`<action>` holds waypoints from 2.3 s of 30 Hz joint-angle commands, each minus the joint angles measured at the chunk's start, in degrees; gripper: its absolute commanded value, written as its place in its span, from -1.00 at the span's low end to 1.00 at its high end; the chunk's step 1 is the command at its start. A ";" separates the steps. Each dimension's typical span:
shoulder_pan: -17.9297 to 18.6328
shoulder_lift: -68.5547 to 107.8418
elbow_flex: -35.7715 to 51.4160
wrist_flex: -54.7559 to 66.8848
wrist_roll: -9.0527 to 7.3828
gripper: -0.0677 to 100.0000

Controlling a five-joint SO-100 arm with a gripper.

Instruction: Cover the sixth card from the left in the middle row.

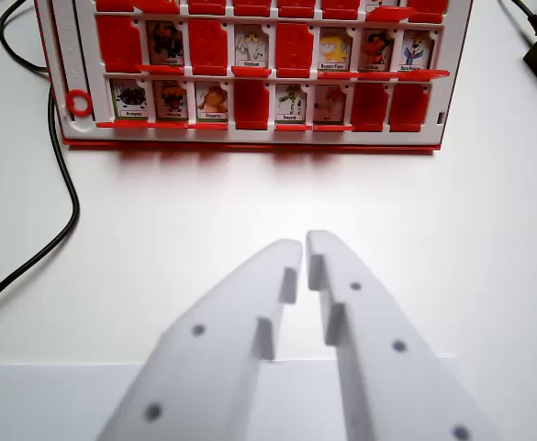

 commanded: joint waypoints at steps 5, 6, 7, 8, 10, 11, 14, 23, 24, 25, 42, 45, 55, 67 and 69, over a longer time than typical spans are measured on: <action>0.09 -0.70 -3.78 0.79 -0.09 -1.00; 0.09 -0.70 -3.78 0.79 -0.18 -1.00; 0.09 -0.70 -3.78 0.79 -0.18 -1.00; 0.18 -0.70 -3.78 0.79 -0.18 -1.00; 0.18 -0.70 -3.60 0.79 -0.18 -1.00; 0.18 -0.62 -3.60 0.79 -0.09 -1.00; 0.18 -0.62 -3.60 0.79 -0.09 -1.00; 0.09 -0.53 -3.52 0.79 -0.09 -1.00; 0.09 -0.53 -3.52 0.79 -0.09 -1.00; 0.09 -0.53 -3.52 0.79 -0.09 -1.00; 0.00 -0.79 -3.69 0.70 0.09 -1.00; -0.09 -0.79 -3.69 0.79 0.09 -1.00; 2.02 -2.99 -2.99 -0.79 0.00 -1.00; 6.33 -11.87 2.55 -14.06 -0.88 -1.00; 6.77 -13.89 4.04 -16.88 -1.23 -1.00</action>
